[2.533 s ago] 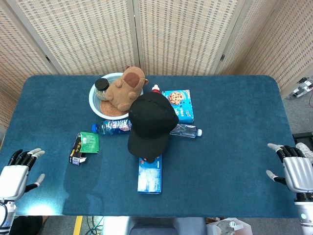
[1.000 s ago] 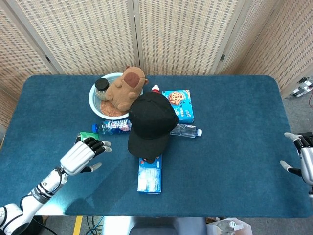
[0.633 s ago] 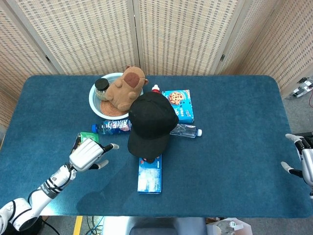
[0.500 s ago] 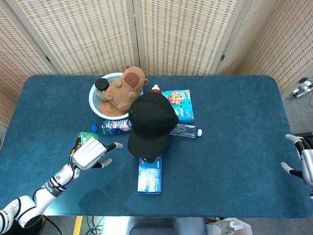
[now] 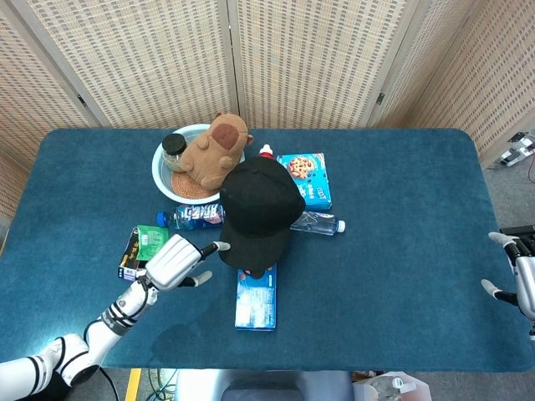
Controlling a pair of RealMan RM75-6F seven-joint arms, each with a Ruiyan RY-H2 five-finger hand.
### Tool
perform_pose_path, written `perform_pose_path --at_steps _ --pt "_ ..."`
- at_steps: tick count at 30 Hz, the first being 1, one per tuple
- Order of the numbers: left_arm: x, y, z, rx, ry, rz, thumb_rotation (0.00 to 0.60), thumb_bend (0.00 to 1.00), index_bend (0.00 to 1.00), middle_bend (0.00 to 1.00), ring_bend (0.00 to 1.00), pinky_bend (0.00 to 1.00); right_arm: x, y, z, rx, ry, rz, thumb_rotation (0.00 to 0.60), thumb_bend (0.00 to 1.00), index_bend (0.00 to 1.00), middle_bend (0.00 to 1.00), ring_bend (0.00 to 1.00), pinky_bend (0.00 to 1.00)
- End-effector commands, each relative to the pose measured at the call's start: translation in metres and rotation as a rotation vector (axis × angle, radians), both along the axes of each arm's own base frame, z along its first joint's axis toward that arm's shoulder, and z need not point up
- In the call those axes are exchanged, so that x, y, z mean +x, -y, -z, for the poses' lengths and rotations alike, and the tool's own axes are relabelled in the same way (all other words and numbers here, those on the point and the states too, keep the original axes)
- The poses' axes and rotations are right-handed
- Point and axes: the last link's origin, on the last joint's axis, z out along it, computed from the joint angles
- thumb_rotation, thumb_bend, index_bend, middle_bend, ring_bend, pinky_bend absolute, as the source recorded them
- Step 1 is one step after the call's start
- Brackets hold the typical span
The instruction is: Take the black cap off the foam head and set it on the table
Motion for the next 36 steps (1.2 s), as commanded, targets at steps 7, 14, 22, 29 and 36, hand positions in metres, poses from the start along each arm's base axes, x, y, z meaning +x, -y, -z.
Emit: perform_pose_path --at_steps 7,14,22,29,36 --pt "0.008 -0.002 0.012 0.04 0.099 0.047 0.6 0.22 0.34 0.96 0.95 0.98 -0.004 0.001 0.001 0.006 -0.001 0.02 0.6 0.05 0.28 0.32 0.25 0.29" --pt "0.013 -0.006 0.021 0.054 0.161 0.062 0.6 0.22 0.36 0.97 0.95 0.98 -0.004 0.001 0.002 0.01 -0.002 0.027 0.6 0.05 0.28 0.32 0.25 0.29" --pt "0.019 -0.01 0.032 0.05 0.208 0.067 0.6 0.22 0.37 0.97 0.96 0.99 -0.006 0.0 0.001 0.007 -0.002 0.039 0.6 0.05 0.28 0.32 0.25 0.29" --pt "0.027 -0.009 0.039 0.05 0.259 0.088 0.6 0.22 0.39 0.98 0.96 0.99 -0.007 -0.001 -0.001 0.002 -0.002 0.045 0.6 0.05 0.28 0.32 0.25 0.29" --pt "0.034 -0.013 0.049 0.049 0.287 0.073 0.6 0.22 0.4 0.98 0.96 0.99 -0.008 -0.002 -0.001 0.005 -0.002 0.053 0.6 0.05 0.28 0.32 0.25 0.29"
